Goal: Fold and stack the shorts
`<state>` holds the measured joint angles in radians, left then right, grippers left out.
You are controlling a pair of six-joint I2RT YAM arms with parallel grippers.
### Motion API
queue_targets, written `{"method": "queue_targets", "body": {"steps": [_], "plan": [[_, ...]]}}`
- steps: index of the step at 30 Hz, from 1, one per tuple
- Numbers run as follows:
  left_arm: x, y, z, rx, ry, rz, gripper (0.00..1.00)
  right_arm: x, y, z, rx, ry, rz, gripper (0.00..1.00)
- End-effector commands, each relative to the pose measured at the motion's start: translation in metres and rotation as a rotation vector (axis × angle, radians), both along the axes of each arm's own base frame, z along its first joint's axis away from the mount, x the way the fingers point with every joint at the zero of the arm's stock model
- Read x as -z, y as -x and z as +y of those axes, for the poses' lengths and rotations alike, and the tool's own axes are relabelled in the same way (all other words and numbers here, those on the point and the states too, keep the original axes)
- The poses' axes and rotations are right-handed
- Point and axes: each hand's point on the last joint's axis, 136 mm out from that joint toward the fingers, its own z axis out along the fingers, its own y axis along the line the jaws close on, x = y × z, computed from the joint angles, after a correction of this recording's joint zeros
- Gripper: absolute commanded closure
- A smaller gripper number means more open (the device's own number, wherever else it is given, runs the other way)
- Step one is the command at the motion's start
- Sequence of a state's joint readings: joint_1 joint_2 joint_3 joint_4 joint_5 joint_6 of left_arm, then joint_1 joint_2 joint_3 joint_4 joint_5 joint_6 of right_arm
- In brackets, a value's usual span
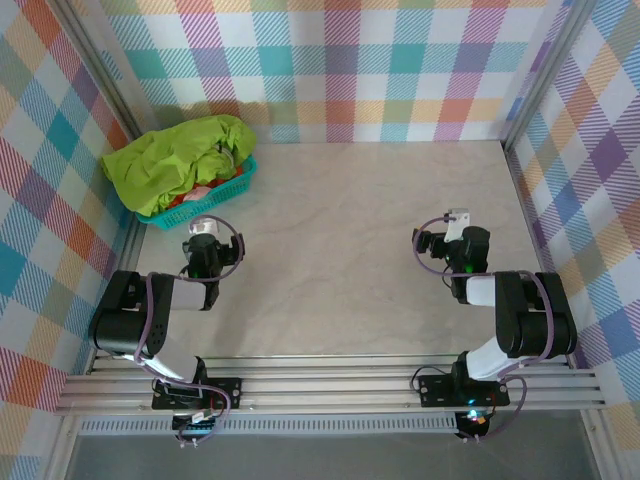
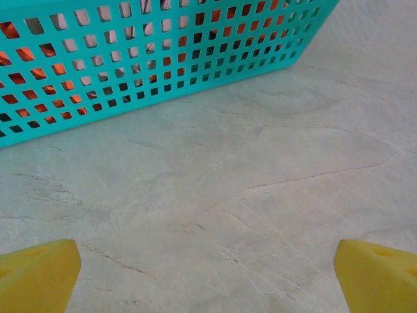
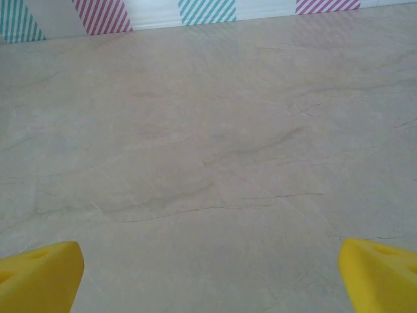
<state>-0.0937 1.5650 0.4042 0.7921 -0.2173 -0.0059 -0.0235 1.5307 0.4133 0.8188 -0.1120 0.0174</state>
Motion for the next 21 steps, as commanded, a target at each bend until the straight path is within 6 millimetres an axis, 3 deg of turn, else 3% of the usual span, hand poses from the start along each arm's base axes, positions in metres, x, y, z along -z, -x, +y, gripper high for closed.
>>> {"method": "queue_targets", "body": {"steps": [1,21], "plan": [[-0.0102,-0.0058,-0.0008,0.011,-0.005,-0.035,0.00,0.0001,-0.0010,-0.0005,0.001,0.009,-0.005,0.00],[-0.0102,-0.0056,-0.0007,0.012,-0.004,-0.035,0.00,-0.0008,-0.0004,0.0000,0.000,0.008,-0.010,0.00]]}}
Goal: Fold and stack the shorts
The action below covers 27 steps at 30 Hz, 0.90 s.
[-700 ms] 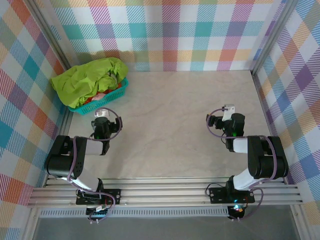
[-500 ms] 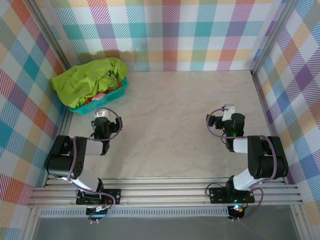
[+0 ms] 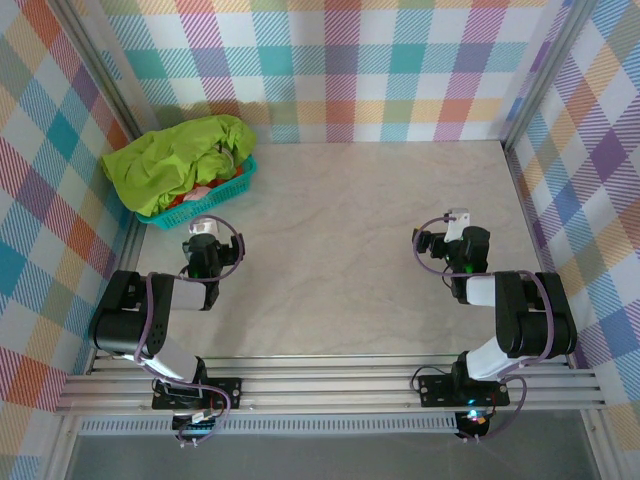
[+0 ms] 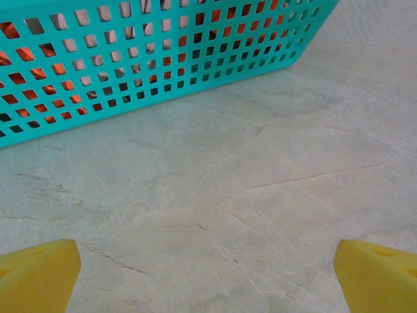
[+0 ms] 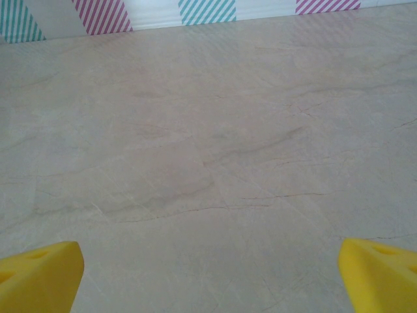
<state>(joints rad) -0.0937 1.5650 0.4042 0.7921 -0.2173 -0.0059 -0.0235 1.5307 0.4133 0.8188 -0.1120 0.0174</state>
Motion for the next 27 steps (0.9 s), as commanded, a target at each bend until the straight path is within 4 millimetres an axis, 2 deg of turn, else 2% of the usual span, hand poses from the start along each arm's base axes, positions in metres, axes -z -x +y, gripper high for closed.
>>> {"method": "queue_targets", "body": {"steps": [1,4,6,12,15,20,22,24,27], "plan": [[-0.011,-0.006,-0.002,0.017,-0.004,-0.038,0.00,-0.001,0.000,0.001,-0.007,0.009,-0.006,0.01],[-0.022,-0.007,-0.006,0.040,-0.011,-0.028,0.00,-0.014,0.002,0.004,-0.015,0.021,0.004,0.01],[-0.032,-0.002,-0.001,-0.003,-0.020,-0.015,0.00,-0.025,0.010,0.003,0.006,0.009,0.034,0.00],[-0.061,0.034,0.011,-0.133,0.060,-0.037,0.00,-0.063,0.050,0.013,-0.004,-0.060,-0.014,0.01],[-0.092,0.057,0.011,-0.180,0.112,-0.044,0.00,-0.082,0.071,0.017,-0.006,-0.115,-0.023,0.00],[-0.172,0.080,0.010,-0.181,0.228,-0.143,0.00,-0.108,0.096,0.026,-0.043,-0.199,-0.057,0.00],[-0.205,0.078,0.016,-0.206,0.225,-0.138,0.00,-0.113,0.102,0.031,-0.055,-0.246,-0.050,0.01],[-0.214,0.066,0.018,-0.206,0.217,-0.042,0.00,-0.117,0.107,0.037,-0.081,-0.286,-0.035,0.01],[-0.220,0.033,0.024,-0.222,0.197,0.085,0.00,-0.120,0.110,0.046,-0.126,-0.335,-0.015,0.00]]}}
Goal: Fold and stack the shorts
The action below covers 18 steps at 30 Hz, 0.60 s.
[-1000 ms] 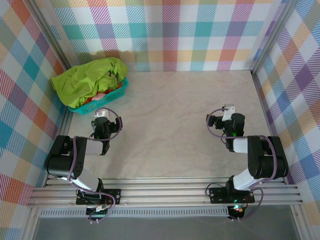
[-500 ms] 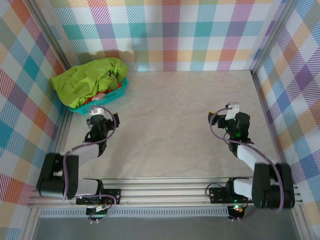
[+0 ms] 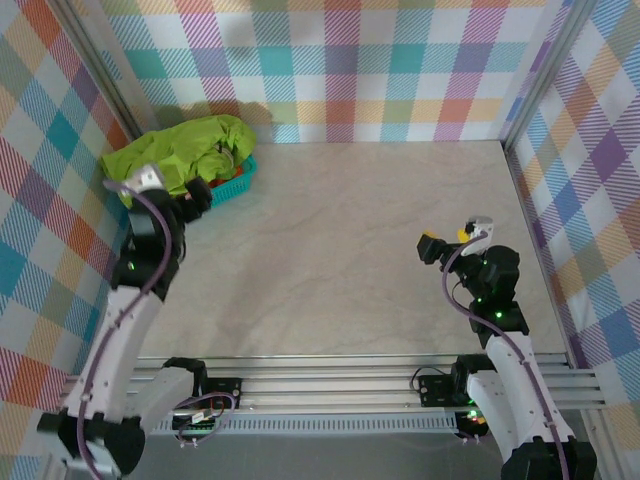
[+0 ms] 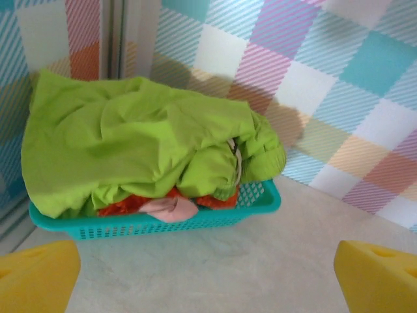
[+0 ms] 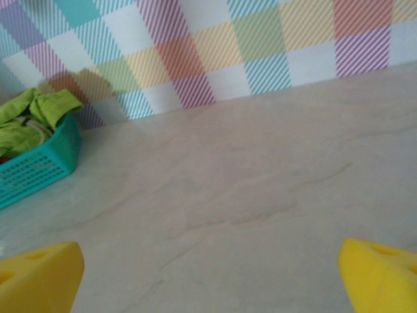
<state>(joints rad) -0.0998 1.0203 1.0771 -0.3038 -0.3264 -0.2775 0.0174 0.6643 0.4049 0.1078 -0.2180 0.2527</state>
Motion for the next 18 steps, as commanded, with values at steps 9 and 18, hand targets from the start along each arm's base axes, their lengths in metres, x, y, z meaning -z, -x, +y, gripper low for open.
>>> {"method": "queue_targets", "body": {"steps": [9,18], "plan": [[0.077,-0.130,0.024,0.033,0.031,0.510,0.00,-0.008,0.017,0.039,-0.213,-0.151,0.136,0.00],[0.159,-0.189,0.040,0.043,-0.093,0.777,0.10,-0.002,0.023,0.042,-0.232,-0.157,0.190,0.01]]}}
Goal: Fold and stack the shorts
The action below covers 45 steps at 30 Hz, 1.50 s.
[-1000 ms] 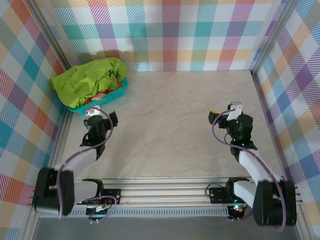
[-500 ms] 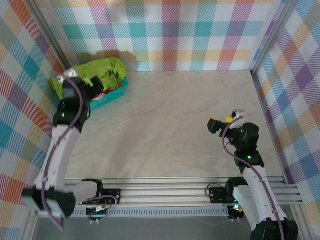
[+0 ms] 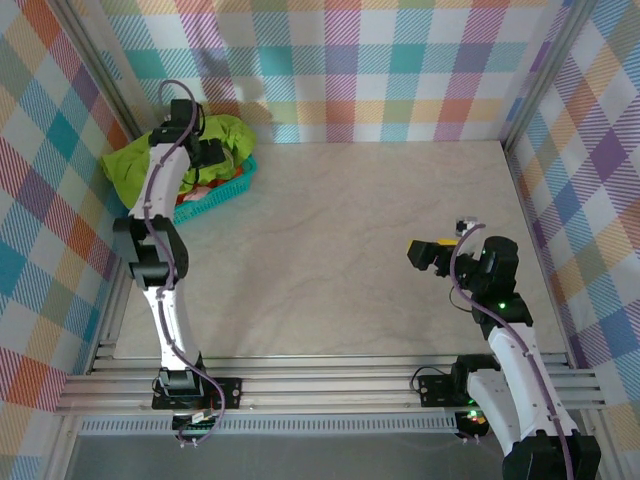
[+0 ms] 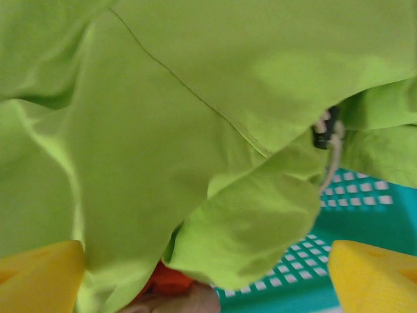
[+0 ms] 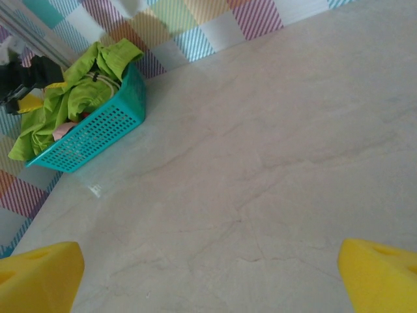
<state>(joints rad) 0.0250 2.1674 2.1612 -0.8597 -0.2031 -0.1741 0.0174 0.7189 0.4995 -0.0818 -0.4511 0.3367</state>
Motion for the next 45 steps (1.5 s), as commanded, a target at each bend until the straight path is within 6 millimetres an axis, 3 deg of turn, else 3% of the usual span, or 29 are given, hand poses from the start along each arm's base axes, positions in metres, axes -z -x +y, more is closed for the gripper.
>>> {"method": "queue_targets", "body": {"steps": [1,3,6,12,13,18,21,25,33,36,40,45], "plan": [[0.023,0.012,0.013,0.020,-0.073,0.147,0.13,-0.008,0.005,0.006,-0.030,-0.022,0.003,0.00],[0.033,0.007,0.018,0.013,-0.095,0.166,0.23,-0.009,0.005,0.006,-0.031,-0.025,0.005,0.00],[0.030,0.003,0.021,0.013,-0.103,0.148,0.42,-0.007,0.006,0.007,-0.033,-0.029,0.015,0.01],[-0.011,0.003,0.022,0.014,-0.108,0.055,0.86,-0.004,0.009,0.005,-0.024,-0.030,0.033,0.01],[-0.021,0.004,0.020,0.019,-0.100,0.034,0.89,-0.003,0.010,0.005,-0.024,-0.028,0.032,0.01],[-0.083,0.015,0.007,0.045,-0.045,-0.108,0.90,-0.006,0.011,0.005,-0.022,-0.028,0.025,0.01],[-0.126,0.023,-0.002,0.077,-0.006,-0.212,0.99,-0.010,0.011,0.005,-0.023,-0.029,0.023,0.01],[-0.177,0.038,-0.012,0.107,0.027,-0.340,0.98,-0.013,0.010,0.005,-0.018,-0.033,0.019,0.01],[-0.259,0.067,-0.035,0.181,0.112,-0.561,1.00,-0.018,0.010,0.005,-0.018,-0.040,0.017,0.01],[-0.291,0.082,-0.064,0.279,0.218,-0.646,1.00,-0.020,0.010,0.005,-0.017,-0.044,0.016,0.01],[-0.332,0.116,-0.133,0.486,0.317,-0.738,1.00,-0.027,0.010,0.004,-0.010,-0.042,0.003,0.01],[-0.349,0.152,-0.214,0.674,0.379,-0.763,1.00,-0.034,0.008,0.001,0.010,-0.035,0.016,0.01]]}}
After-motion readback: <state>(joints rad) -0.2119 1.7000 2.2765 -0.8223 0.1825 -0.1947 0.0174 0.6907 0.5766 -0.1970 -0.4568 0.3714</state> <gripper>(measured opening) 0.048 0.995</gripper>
